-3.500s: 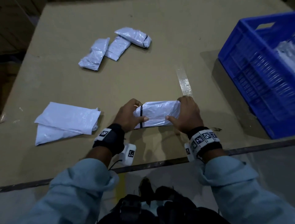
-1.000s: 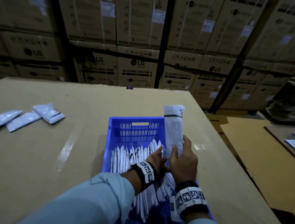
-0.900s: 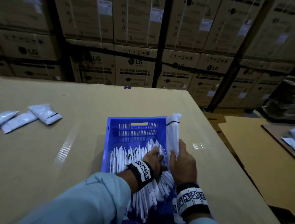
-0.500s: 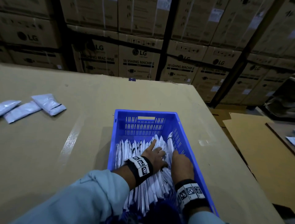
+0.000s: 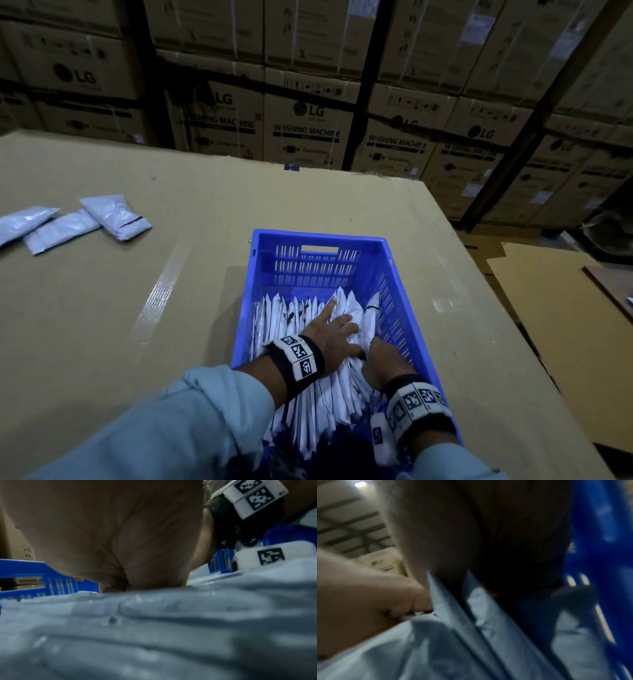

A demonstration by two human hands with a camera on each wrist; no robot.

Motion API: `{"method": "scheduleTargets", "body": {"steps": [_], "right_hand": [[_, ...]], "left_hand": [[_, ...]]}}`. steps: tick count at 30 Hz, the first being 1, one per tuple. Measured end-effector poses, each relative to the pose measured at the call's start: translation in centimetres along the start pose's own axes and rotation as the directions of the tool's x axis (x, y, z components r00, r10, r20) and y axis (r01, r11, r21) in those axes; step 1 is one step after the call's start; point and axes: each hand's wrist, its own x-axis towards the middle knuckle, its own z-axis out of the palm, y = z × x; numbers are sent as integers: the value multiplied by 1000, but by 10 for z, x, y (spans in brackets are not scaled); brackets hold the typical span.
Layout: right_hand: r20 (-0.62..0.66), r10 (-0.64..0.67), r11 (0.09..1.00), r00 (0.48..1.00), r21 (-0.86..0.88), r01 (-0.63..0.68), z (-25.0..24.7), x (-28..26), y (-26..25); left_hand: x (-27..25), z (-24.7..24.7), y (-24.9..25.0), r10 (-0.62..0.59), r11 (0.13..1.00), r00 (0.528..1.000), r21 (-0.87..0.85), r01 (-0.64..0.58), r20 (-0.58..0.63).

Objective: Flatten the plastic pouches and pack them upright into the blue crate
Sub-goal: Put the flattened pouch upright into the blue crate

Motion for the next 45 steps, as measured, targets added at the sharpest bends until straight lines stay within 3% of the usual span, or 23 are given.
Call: {"method": "scheduleTargets", "body": {"steps": [3,9,12,16,19,23,25,29,33,35,38,42,45], "right_hand": [[0,-7,987,1000,160,7,1,-2,2],[98,-71,972,993,232,46,-10,-10,1],[122,-52,975,991,221,24,-15,-16,-1],[137,-38,981,990,192,11,-13,-16,-2],[114,-32,991,993,130,17,-1,-13,-2],[-6,16,1000,1000,8,-16,16,-18,-12],[-11,57,998,998,-10,-57,17,-18,-15],[97,56,998,994,13,-58,2,-10,-8],[49,48,998,998,-37,-46,-2,-16,-8],[-39,21,990,999,-140,-26,1,-22,-13],[-181,-31,945,983,-327,-31,-3,-29,-18],[-281,-43,957,959,-289,-41,-13,-34,-22],[-308,-88,965,947,-263,4,-26,-46,-25]], "left_hand": [[0,-1,1,-48,998,999,-37,48,-14],[3,1,-1,-151,983,988,-100,152,16],[8,-5,0,-172,976,985,-140,168,-14],[13,-25,0,-172,978,982,-104,180,77],[20,-38,4,-149,989,981,1,150,126],[31,-35,5,-145,979,976,164,118,162],[35,-32,3,-151,982,969,141,124,197],[41,-28,-1,-148,988,956,89,130,255],[31,-47,-4,-121,992,953,11,123,277],[21,-67,-13,-114,987,969,-86,136,219],[-12,-102,-36,-210,937,978,-283,206,17],[-68,-133,-69,-413,819,893,-501,278,-180],[-110,-129,-90,-515,718,813,-655,236,-271]]}}
